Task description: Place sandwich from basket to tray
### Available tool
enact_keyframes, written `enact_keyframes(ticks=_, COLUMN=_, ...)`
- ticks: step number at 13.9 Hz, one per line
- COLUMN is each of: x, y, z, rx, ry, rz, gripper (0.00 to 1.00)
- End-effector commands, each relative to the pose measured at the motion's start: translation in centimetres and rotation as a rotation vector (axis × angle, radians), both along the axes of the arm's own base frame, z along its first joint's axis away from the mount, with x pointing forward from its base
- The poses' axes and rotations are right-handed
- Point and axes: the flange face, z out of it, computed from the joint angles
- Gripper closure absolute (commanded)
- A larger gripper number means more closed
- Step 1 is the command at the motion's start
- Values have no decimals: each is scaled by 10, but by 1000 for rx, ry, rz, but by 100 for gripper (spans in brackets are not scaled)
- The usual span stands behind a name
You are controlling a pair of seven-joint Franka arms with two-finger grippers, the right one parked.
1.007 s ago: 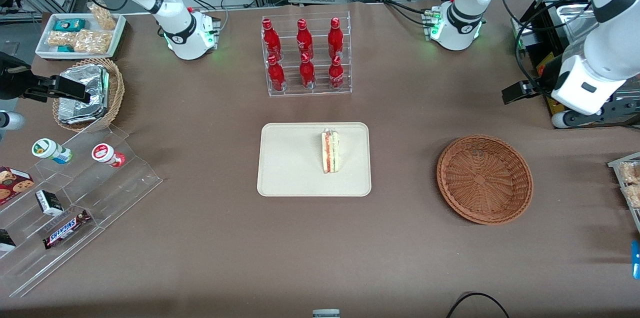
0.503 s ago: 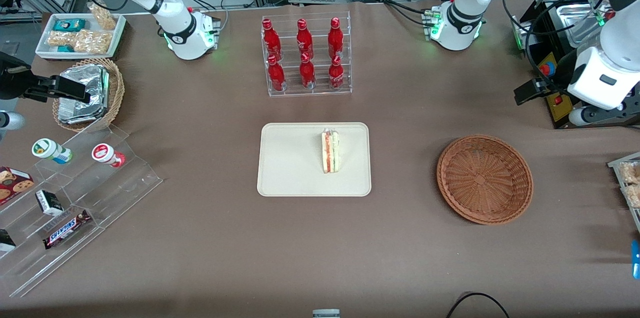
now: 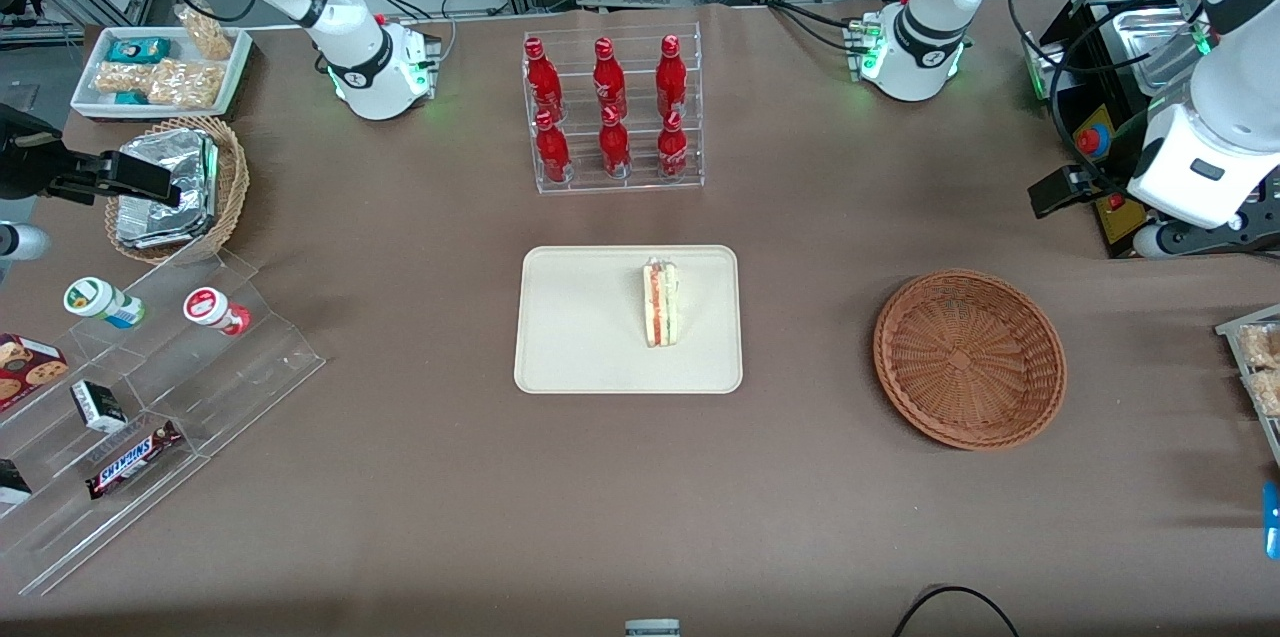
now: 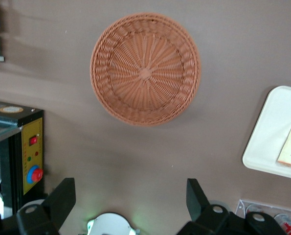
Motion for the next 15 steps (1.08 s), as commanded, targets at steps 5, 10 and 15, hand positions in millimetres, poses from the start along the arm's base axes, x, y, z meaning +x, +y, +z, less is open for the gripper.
enact_keyframes(ticks=5, x=10, y=5, z=-2, rx=14, ry=-13, rz=-4, gripper=0)
enact_keyframes(ticks=10, x=18, y=-2, z=-8, rx=14, ry=-13, rz=-19, gripper=0)
enact_keyframes(ticks=15, x=18, y=0, z=-8, rx=12, ry=-7, rz=-13, gripper=0)
